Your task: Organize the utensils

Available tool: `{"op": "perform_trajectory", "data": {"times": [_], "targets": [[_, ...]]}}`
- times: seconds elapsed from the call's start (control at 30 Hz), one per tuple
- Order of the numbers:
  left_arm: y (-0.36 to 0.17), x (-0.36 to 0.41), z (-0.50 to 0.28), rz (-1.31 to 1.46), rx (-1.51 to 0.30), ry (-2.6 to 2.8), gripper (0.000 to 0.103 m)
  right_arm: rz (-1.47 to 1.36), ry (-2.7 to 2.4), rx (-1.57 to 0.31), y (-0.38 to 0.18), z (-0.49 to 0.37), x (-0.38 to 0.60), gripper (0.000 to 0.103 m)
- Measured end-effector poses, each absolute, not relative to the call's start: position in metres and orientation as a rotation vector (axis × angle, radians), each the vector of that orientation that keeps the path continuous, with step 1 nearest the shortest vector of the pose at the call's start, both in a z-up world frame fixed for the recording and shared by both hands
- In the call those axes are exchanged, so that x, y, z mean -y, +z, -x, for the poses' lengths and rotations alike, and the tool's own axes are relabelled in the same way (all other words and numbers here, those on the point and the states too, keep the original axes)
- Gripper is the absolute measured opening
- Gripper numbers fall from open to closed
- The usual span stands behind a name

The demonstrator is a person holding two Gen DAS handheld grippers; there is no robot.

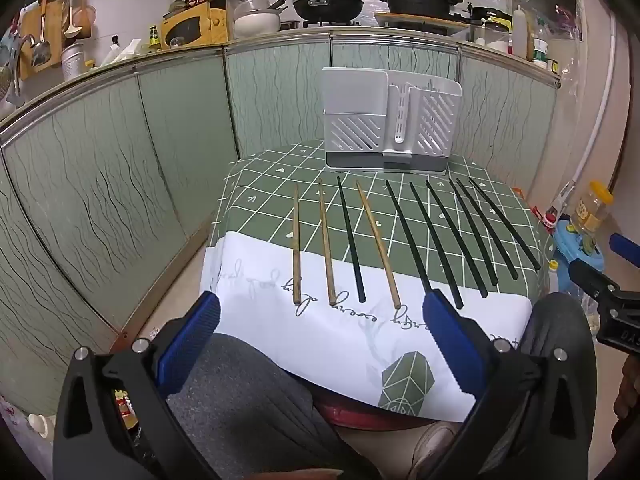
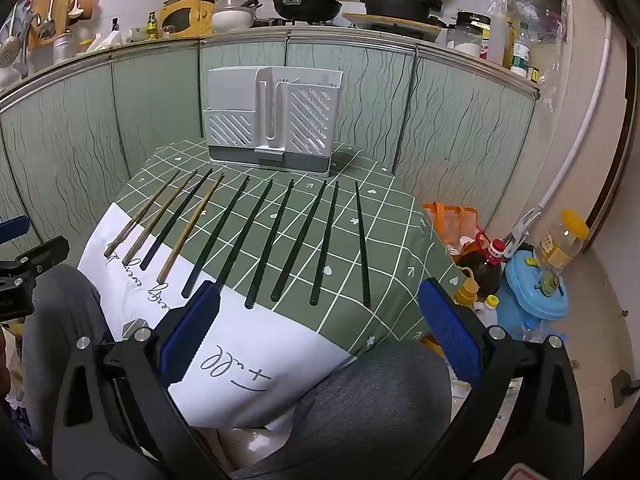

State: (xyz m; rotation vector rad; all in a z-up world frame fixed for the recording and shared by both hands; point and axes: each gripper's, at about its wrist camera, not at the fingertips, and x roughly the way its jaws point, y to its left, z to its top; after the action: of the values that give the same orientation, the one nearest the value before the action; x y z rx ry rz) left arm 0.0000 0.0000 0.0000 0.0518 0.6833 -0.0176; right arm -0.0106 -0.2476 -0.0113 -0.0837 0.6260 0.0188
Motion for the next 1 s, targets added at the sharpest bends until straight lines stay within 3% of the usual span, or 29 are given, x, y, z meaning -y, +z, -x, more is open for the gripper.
{"op": "perform_trajectory", "data": {"times": [1.0], "targets": [[0.0011, -0.0028, -0.0001, -0.035, -0.685, -0.032, 0.099, 0.097, 0.024, -0.632, -0.0108, 0.0119, 0.2459, 0.095]]}}
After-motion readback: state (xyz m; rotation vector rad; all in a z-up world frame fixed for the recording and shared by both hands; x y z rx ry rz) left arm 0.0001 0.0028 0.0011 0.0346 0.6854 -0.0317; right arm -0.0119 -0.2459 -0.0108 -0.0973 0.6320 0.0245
